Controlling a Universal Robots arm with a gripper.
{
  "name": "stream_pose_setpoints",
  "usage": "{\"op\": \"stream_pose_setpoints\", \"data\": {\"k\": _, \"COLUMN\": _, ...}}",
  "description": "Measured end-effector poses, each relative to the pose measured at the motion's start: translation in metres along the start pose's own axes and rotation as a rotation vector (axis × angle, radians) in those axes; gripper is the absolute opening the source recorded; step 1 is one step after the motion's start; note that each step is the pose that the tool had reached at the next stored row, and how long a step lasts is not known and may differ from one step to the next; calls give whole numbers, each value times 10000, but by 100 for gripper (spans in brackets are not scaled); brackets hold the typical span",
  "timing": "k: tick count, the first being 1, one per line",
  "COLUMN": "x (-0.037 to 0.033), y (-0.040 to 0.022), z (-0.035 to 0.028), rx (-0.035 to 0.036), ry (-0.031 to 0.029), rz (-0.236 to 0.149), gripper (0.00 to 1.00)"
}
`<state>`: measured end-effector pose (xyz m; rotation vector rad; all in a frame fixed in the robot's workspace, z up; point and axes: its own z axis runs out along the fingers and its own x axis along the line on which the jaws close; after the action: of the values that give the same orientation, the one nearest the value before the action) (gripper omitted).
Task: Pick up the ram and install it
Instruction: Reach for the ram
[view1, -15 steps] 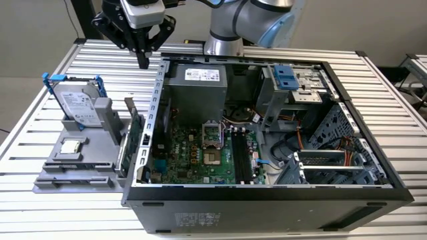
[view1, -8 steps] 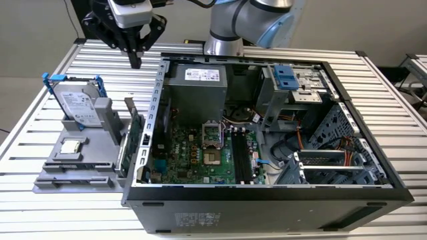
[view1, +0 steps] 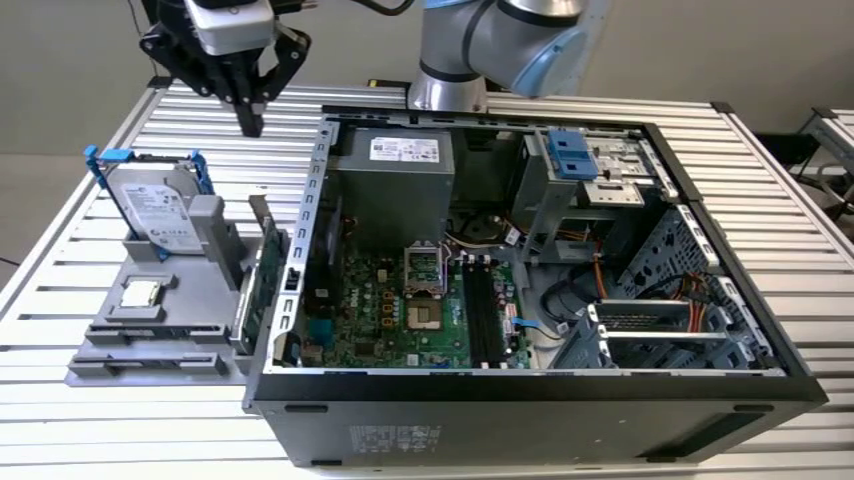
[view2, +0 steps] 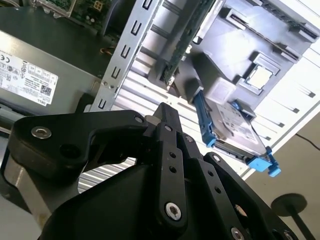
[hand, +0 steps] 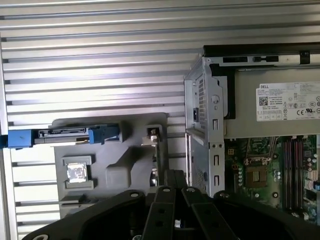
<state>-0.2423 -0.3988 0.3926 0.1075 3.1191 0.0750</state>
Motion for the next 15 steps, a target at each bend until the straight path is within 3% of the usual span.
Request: {"op": "stream_pose_setpoints", "data": {"k": 15, "x": 334, "y": -23, "z": -7, "rx": 0, "ry": 0, "rz": -7, "gripper": 0}}
